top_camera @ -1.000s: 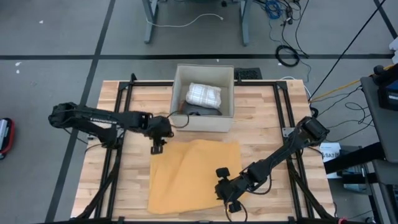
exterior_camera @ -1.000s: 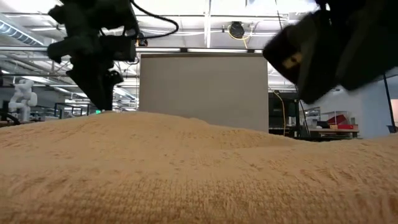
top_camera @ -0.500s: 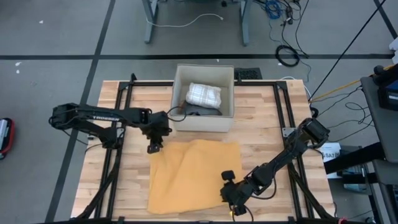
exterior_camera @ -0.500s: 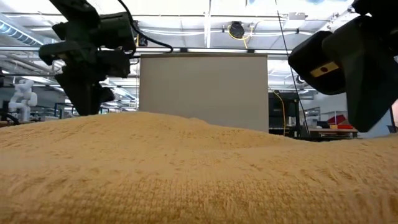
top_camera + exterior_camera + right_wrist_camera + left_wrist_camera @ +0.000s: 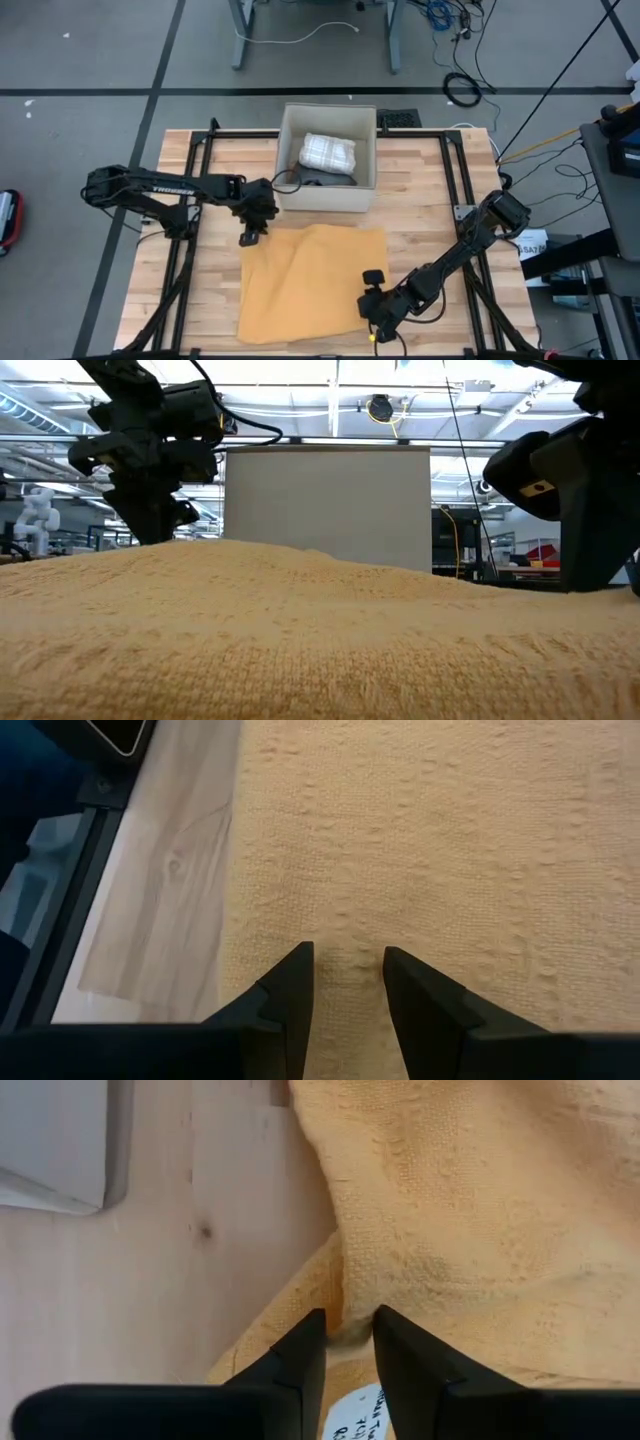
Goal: Fold towel
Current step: Fold the orange towel
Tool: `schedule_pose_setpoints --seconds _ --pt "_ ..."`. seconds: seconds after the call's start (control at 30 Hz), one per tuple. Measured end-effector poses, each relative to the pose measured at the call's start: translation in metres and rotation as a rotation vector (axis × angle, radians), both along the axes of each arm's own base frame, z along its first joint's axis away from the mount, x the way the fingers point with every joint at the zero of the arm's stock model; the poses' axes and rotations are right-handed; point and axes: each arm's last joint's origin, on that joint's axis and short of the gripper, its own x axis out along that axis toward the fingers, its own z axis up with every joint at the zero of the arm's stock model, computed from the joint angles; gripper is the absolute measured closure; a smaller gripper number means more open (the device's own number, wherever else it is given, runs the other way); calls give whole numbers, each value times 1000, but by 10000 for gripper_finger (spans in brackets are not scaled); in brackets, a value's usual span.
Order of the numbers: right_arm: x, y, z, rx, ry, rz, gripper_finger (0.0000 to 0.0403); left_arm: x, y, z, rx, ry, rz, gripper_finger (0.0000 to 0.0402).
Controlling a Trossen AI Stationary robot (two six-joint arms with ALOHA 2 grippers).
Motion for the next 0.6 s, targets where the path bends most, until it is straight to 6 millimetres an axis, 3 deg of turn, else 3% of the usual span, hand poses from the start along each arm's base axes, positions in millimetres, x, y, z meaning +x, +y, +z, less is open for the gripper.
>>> schedule_pose_setpoints --seconds 0.13,0.33,0.47,0.6 --pt "0 0 0 4 2 -6 291 0 -3 0 10 -2 -26 328" --pt "-1 0 -1 7 3 -15 291 -3 -7 -1 17 36 -52 392" --pt "-10 -6 -14 -2 47 -46 291 -5 -8 0 7 74 -42 396" --pt "-17 -12 -24 25 46 -90 291 -1 -10 15 -2 106 -34 397"
